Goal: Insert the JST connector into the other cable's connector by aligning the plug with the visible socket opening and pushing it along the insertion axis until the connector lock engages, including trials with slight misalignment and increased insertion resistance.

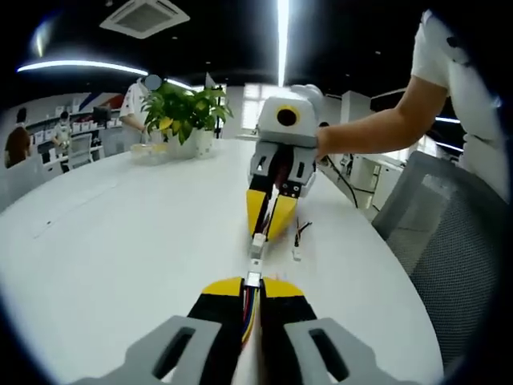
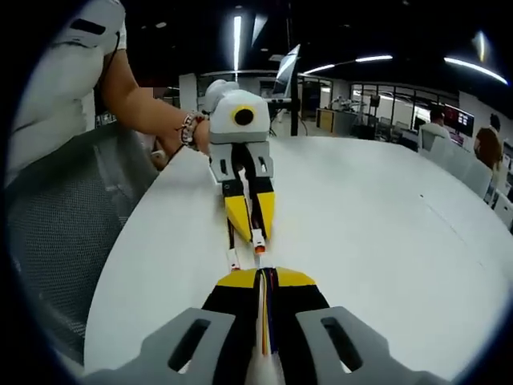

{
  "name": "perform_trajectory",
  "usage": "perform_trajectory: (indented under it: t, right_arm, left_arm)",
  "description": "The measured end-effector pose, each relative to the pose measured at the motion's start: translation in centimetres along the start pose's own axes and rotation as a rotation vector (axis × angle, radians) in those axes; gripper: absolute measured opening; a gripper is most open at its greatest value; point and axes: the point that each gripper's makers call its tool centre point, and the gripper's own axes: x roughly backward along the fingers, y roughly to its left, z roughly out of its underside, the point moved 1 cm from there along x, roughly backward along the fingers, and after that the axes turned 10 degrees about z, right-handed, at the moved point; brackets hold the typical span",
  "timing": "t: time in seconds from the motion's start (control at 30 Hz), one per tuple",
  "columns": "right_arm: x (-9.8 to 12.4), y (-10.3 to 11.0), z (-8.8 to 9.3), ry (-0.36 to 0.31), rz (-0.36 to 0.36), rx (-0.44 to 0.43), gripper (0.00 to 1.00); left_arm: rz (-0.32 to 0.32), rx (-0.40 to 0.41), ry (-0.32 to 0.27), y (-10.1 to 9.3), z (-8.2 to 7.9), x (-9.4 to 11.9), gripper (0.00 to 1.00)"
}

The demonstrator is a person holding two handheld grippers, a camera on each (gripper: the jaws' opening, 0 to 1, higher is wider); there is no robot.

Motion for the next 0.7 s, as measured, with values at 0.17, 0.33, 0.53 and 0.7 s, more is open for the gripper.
perform_trajectory:
  t: [0.17,0.33,0.53,0.7]
  right_arm:
    - [-0.3,0.1,-0.6,-0.009,-0.006,0.005,0.03]
    - [-0.6,0.3,-0.8,-0.010,-0.013,0.006,0.03]
    - [-0.8,0.6,-0.6,0.009,-0.026,0.007,0.03]
    - [-1.1,0.7,-0.8,0.022,-0.034,0.020,0.03]
  left_arm:
    - [-0.006,-0.008,-0.005,0.0,-0.4,0.3,0.00]
    - [-0.009,-0.014,-0.006,0.0,-0.6,0.3,0.00]
    - [-0.008,-0.016,0.001,0.0,-0.5,0.2,0.00]
    - [-0.006,-0.024,0.010,0.1,-0.5,0.3,0.00]
